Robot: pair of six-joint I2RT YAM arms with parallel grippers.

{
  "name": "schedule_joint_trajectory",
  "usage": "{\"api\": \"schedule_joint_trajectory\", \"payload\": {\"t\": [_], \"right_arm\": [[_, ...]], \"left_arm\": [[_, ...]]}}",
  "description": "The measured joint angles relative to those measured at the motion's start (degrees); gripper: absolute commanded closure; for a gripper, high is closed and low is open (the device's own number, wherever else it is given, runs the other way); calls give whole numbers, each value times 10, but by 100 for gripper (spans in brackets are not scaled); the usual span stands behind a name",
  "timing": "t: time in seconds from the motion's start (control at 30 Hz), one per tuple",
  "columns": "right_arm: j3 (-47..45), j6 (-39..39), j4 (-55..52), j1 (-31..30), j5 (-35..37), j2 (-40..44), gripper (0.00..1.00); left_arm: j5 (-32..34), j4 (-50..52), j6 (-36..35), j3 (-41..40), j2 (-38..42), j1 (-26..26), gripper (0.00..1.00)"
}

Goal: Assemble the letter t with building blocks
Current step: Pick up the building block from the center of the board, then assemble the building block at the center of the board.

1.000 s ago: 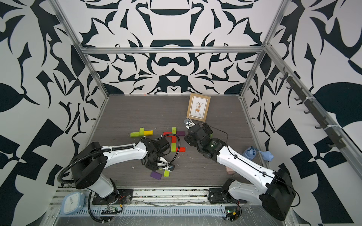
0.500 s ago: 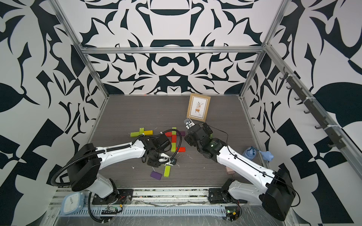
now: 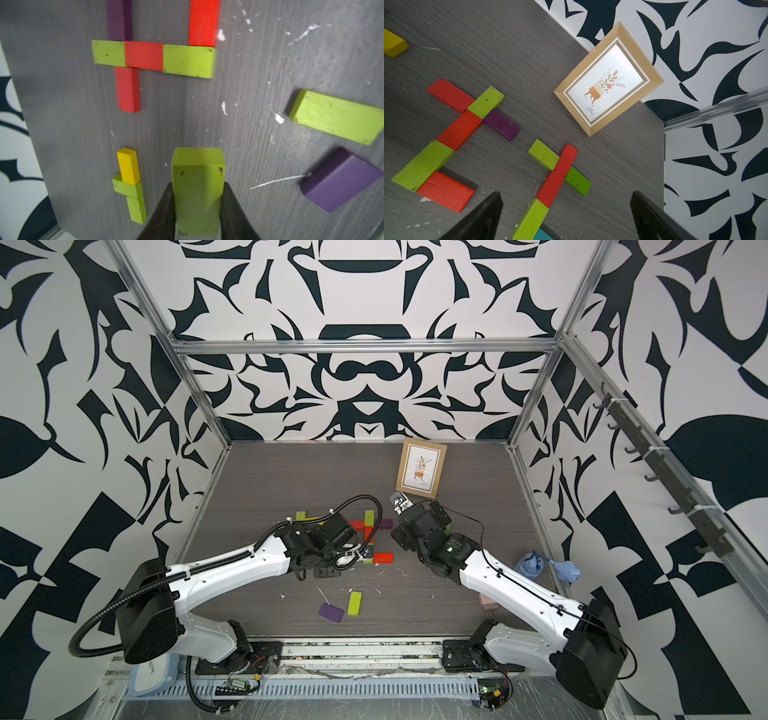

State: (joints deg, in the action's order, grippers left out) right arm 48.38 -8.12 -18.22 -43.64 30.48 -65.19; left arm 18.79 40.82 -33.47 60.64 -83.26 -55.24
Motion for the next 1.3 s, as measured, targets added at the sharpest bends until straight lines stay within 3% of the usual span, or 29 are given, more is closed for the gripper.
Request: {"api": "schedule_joint_trajectory", "payload": {"t": [0.3, 0.77, 1.03, 1.3], "right_arm": [[3, 0, -1, 0, 0, 0, 1], [3, 0, -1, 0, -5, 0, 0], [3, 0, 0, 0, -9, 0, 1], [3, 0, 0, 0, -9, -12, 1]], "left_arm": [[80, 49, 156, 71, -2, 1, 100], [68, 136, 432, 118, 28, 23, 100], [-34, 155, 549, 109, 87, 146, 100], [-124, 169, 584, 54, 142, 279, 100]]}}
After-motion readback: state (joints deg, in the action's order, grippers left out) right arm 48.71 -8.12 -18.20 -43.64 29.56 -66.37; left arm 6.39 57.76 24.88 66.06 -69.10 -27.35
